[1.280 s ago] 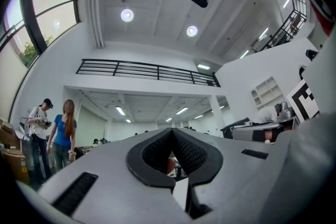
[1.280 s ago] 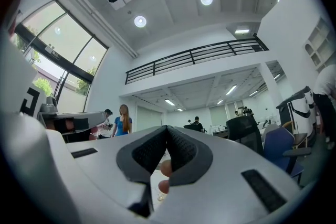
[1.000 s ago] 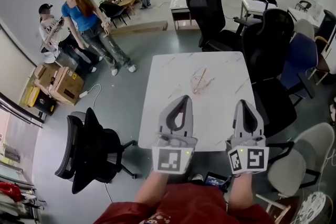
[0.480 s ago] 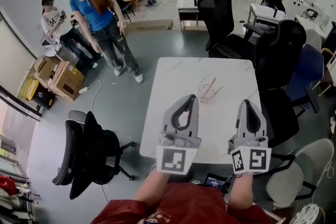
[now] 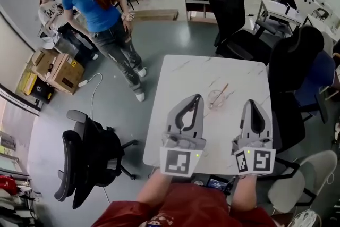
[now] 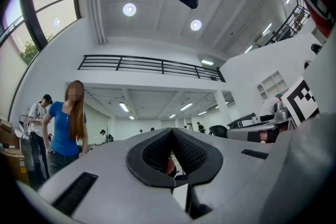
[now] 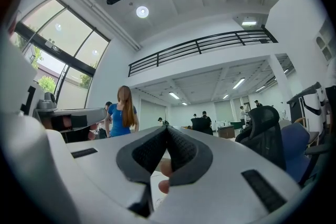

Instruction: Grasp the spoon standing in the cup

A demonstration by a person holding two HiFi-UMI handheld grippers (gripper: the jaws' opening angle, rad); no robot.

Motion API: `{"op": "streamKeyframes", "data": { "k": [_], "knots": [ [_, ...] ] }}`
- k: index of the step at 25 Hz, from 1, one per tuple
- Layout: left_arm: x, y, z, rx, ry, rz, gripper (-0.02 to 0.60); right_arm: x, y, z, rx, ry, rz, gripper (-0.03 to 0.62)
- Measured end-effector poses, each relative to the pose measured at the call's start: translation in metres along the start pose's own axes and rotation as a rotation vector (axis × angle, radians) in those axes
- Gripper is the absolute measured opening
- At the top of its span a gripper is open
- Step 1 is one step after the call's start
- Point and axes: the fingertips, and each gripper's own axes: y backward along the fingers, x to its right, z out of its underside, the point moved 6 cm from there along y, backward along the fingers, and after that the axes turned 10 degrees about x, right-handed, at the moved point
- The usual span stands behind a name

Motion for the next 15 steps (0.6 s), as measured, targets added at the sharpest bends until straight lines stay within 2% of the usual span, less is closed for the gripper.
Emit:
{"op": "streamKeyframes", "data": {
  "k": [15],
  "knots": [
    [-0.044,-0.047,0.058,-0.081,0.031,0.023,0.006,0.005,-0.06,0.051,-0.101,0.015,0.045,0.012]
  ]
}}
